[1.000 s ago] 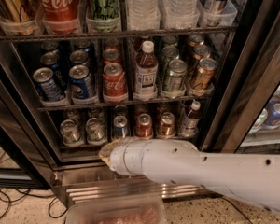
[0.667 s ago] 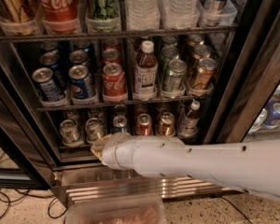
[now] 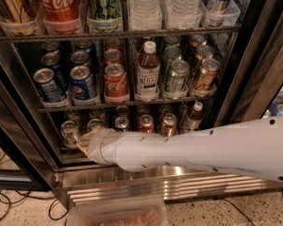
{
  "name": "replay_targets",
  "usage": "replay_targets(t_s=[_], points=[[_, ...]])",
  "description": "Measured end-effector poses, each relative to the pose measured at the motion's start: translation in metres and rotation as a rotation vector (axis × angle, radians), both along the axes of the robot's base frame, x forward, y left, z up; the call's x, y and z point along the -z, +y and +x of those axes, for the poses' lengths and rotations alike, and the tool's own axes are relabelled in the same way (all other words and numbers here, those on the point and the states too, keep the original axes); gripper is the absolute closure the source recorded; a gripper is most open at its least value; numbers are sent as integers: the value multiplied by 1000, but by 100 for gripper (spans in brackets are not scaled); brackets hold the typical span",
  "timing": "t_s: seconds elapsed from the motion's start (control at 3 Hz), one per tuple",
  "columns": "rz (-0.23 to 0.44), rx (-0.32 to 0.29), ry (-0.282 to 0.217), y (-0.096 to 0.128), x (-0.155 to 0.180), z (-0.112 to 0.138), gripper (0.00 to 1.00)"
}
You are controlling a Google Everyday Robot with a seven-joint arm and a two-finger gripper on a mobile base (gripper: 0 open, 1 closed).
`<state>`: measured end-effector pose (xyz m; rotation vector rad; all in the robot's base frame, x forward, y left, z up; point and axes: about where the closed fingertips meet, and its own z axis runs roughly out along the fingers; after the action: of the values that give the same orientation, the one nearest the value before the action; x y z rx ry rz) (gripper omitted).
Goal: Pick 7up can from bottom shelf of fridge
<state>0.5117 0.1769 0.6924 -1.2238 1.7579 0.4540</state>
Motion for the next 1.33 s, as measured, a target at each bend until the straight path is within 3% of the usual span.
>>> replay_targets(t_s=[1.0, 1.33], points=[[46, -44, -54, 36, -6, 5, 100], [53, -42, -61, 40, -4, 8, 82]])
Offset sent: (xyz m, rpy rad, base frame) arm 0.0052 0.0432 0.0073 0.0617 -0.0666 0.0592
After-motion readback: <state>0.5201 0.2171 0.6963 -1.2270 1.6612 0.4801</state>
